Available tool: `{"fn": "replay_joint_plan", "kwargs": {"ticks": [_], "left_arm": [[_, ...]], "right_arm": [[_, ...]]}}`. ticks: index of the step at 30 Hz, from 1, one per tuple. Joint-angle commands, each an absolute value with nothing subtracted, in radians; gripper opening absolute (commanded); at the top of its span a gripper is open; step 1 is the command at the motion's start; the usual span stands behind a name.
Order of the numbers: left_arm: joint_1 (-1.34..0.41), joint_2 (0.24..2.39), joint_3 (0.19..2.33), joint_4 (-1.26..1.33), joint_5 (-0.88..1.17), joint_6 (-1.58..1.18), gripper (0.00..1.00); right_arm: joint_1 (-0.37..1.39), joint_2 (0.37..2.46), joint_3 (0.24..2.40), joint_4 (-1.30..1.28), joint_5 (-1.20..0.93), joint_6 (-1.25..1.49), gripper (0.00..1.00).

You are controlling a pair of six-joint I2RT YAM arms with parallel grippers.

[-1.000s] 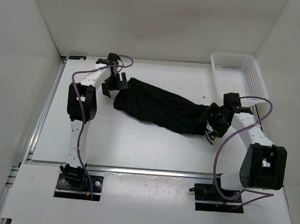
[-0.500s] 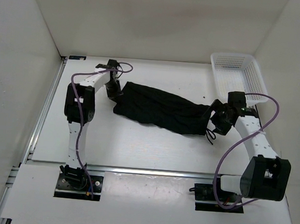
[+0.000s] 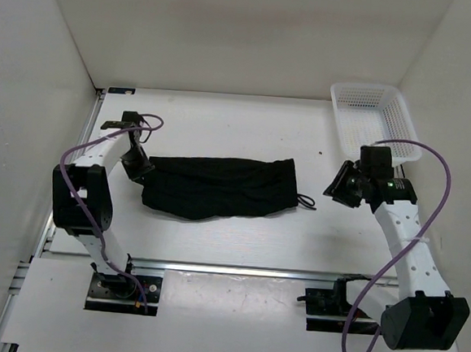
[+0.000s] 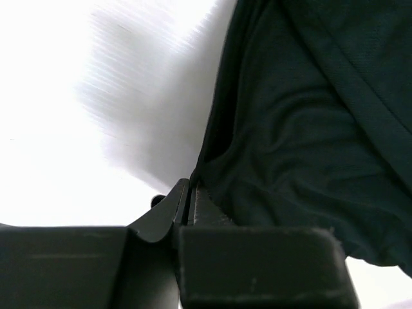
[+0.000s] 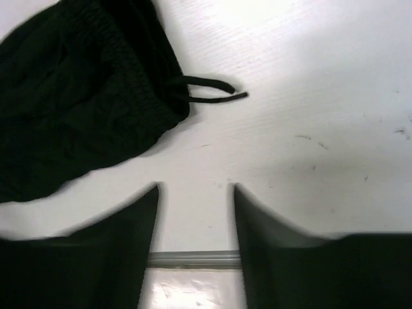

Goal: Fold and stack the shorts
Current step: Fold the shorts

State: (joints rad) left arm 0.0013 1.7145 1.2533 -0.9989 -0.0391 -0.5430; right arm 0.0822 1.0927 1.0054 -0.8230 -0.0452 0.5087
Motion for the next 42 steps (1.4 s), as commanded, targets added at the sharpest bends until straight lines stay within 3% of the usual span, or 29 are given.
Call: {"fn": "replay_joint_plan", "kwargs": {"ticks": [1, 2, 3, 5, 6, 8, 9, 10, 11, 14, 21, 25, 31, 34, 35, 39, 42], "left_arm": [[0.021, 1.7, 1.256, -1.0, -0.087, -0.545, 0.1], [0.021, 1.715, 1.256, -1.0, -0.087, -0.545, 0.17], [0.021, 1.715, 1.281, -1.0, -0.087, -0.534, 0.24], [0.021, 1.729, 1.299, -1.028, -0.077, -0.534, 0.41], [0.021, 1.729, 1.31, -1.028, -0.077, -0.534, 0.62], [0.021, 1.677, 1.319, -1.04, -0.089, -0.534, 1.0], [0.031, 1.661, 1.33, -1.049, -0.098, -0.534, 1.0], [0.031, 1.648, 1.339, -1.049, -0.107, -0.534, 1.0], [0.031, 1.635, 1.348, -1.067, -0.12, -0.525, 1.0], [0.031, 1.602, 1.378, -1.112, -0.132, -0.514, 1.0], [0.04, 1.548, 1.397, -1.14, -0.132, -0.514, 1.0], [0.04, 1.539, 1.388, -1.14, -0.143, -0.505, 1.0], [0.04, 1.539, 1.368, -1.131, -0.132, -0.505, 1.0], [0.04, 1.539, 1.368, -1.131, -0.121, -0.495, 1.0], [0.04, 1.539, 1.359, -1.131, -0.121, -0.495, 1.0], [0.04, 1.539, 1.359, -1.131, -0.121, -0.486, 1.0], [0.04, 1.529, 1.35, -1.131, -0.111, -0.477, 1.0]], "right_arm": [[0.147, 1.081, 1.081, -0.828, -0.02, 0.468, 0.38], [0.158, 1.1, 1.081, -0.818, -0.032, 0.468, 0.13], [0.185, 1.142, 1.081, -0.789, -0.053, 0.468, 0.0], [0.209, 1.19, 1.06, -0.715, -0.148, 0.468, 0.0], [0.23, 1.242, 1.051, -0.691, -0.181, 0.468, 0.03], [0.239, 1.302, 1.039, -0.643, -0.257, 0.477, 0.33], [0.239, 1.36, 1.029, -0.597, -0.293, 0.477, 0.49], [0.239, 1.389, 1.029, -0.58, -0.346, 0.491, 0.78], [0.239, 1.443, 1.029, -0.568, -0.356, 0.5, 0.85], [0.239, 1.523, 1.054, -0.54, -0.356, 0.509, 0.91], [0.239, 1.698, 1.153, -0.569, -0.218, 0.537, 0.91], [0.239, 1.79, 1.144, -0.54, -0.256, 0.597, 0.9], [0.294, 1.85, 1.109, -0.485, -0.232, 0.663, 0.79], [0.32, 1.862, 1.109, -0.459, -0.192, 0.683, 0.54], [0.321, 1.862, 1.098, -0.447, -0.181, 0.683, 0.34], [0.34, 1.81, 1.089, -0.462, -0.095, 0.692, 0.0], [0.35, 1.731, 1.078, -0.512, -0.02, 0.683, 0.0]]}}
